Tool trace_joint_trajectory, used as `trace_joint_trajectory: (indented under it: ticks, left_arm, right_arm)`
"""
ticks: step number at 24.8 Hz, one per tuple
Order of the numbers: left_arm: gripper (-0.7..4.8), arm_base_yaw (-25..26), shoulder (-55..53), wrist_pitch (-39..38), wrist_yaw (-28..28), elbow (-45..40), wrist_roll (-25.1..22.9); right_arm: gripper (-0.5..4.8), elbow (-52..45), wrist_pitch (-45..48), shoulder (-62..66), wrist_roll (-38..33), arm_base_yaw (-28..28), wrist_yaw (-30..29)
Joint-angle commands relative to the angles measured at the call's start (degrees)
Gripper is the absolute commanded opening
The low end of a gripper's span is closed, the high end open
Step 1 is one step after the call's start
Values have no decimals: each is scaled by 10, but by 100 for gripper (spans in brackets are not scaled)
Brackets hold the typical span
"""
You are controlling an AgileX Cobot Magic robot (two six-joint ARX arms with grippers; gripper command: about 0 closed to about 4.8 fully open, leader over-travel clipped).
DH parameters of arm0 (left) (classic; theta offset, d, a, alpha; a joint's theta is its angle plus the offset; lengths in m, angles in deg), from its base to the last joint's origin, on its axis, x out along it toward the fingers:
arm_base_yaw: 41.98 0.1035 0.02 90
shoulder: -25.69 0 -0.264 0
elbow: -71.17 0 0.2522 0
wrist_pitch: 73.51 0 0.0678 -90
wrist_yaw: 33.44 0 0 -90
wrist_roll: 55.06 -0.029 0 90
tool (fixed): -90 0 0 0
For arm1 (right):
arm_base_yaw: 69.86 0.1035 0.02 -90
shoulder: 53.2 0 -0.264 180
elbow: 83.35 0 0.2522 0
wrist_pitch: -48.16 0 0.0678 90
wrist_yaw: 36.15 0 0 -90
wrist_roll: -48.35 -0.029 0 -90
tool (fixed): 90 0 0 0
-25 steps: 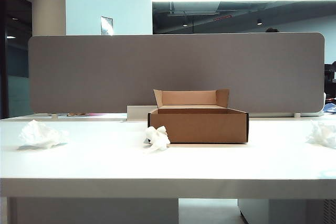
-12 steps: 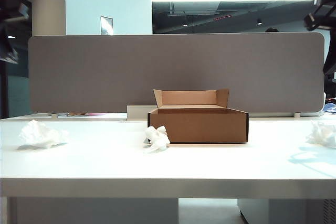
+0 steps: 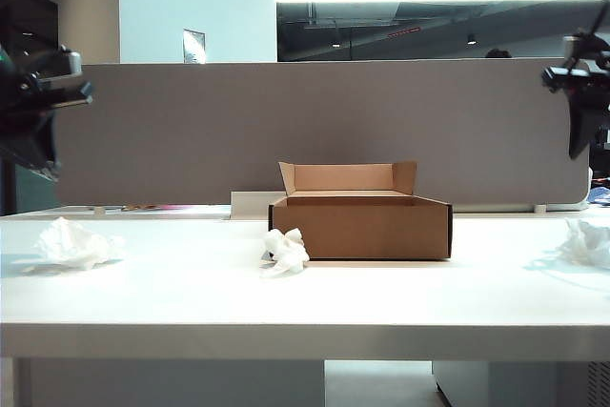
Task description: Pick up all the paper balls on the table and put them in the paper box.
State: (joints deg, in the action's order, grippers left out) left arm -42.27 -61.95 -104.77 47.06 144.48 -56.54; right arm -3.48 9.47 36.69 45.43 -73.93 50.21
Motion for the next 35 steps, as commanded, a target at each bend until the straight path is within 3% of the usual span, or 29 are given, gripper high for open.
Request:
trace_joint_trajectory:
  ticks: [1, 4, 9, 11, 12, 14, 17, 29, 33, 35]
  left_arm:
    - [108, 0, -31, -24, 8, 33, 0]
    - [189, 0, -51, -32, 4, 40, 0]
    - [220, 0, -69, -41, 2, 39, 0]
    - [307, 0, -75, -41, 2, 39, 0]
    - [387, 0, -79, -40, 3, 39, 0]
    - [422, 0, -84, -40, 2, 39, 1]
    - [422, 0, -90, -37, 2, 39, 24]
    - [388, -42, -146, -15, 3, 39, 26]
    - [268, -47, -150, -8, 5, 39, 25]
    - [172, -47, -150, 0, 4, 39, 24]
  right_arm:
    - [442, 29, -27, 31, 2, -6, -10]
    - [447, 36, -32, 56, 2, -7, -19]
    - [446, 37, -36, 90, 2, -6, -27]
    - [446, 37, -37, 102, 2, -6, -29]
    - [446, 37, -41, 110, 2, -5, -31]
    - [445, 37, -45, 118, 2, -5, -29]
    - [439, 37, -46, 124, 2, -5, -27]
    - [402, 36, -38, 129, 2, -6, -25]
    - [239, 36, -38, 129, 2, -6, -25]
    - [204, 36, -38, 129, 2, -6, -25]
